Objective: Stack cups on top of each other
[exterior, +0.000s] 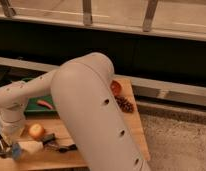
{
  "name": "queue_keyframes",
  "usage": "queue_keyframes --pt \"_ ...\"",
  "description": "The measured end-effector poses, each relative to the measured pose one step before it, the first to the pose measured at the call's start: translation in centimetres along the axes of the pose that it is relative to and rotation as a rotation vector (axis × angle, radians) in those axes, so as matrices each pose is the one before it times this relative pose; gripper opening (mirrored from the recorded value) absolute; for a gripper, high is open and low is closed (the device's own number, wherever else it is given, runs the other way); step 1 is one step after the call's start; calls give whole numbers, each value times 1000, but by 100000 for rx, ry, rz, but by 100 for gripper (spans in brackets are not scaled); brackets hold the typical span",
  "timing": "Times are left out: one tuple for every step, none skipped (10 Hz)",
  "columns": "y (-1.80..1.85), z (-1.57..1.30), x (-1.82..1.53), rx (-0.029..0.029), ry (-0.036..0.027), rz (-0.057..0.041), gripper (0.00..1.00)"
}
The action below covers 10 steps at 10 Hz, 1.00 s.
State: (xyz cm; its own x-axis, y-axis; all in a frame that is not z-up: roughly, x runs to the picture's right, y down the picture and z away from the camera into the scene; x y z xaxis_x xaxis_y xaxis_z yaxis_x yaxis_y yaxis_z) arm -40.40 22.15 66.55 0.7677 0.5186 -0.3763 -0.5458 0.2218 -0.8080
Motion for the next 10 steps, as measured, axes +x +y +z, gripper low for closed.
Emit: queue_keyframes --pt "-418 -280 285 902 63 1313 0" --pt "-269 -194 155 614 50 647 0" --pt "-248 -191 67 424 -80 459 0" --pt "-254 -33 -46 172 -51 397 0" --pt "-203 4 -142 33 -100 221 0" --pt "-95 25 -303 -78 -256 -5 0" --pt "-42 46 -150 -41 -67 -306 0" --pt "-57 28 -292 -197 -251 -448 0" --pt "-34 64 -278 -311 -204 -401 0" --pt "90 207 -307 -516 -25 -511 1"
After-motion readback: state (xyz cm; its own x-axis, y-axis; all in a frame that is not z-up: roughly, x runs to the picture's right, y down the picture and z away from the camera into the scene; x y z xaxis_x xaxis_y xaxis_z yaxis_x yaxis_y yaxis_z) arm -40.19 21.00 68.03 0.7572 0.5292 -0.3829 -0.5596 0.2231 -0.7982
